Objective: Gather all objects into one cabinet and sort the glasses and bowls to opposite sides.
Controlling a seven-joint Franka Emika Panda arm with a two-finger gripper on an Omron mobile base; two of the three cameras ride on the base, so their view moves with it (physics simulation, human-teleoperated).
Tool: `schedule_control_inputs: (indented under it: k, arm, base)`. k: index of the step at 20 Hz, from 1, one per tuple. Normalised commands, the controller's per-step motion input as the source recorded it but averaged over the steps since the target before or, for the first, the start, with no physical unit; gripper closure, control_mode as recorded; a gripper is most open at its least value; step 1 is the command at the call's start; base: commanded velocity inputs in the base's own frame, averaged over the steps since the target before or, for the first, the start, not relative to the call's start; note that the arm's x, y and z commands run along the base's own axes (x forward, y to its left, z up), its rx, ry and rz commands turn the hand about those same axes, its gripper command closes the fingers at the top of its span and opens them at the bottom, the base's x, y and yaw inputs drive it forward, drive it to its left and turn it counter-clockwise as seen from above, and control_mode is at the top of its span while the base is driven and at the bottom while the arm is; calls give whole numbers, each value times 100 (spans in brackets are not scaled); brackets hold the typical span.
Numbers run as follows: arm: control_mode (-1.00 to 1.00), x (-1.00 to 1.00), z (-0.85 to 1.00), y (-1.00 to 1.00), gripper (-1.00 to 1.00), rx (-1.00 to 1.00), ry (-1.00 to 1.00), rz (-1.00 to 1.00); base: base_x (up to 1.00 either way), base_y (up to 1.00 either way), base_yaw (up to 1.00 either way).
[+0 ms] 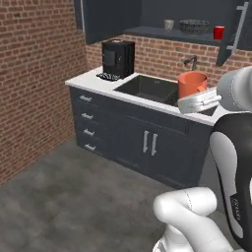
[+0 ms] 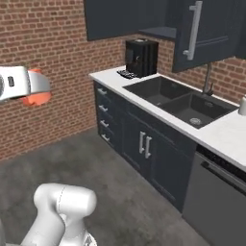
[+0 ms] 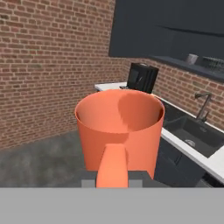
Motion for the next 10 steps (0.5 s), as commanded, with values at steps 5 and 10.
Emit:
schedule_control_inputs:
  k: [5,10]
  arm:
    - [100,0,0,0,100,0,0,0]
    - [100,0,0,0,100,0,0,0]
  base:
    - [69,78,-70]
    - [67,69,-68]
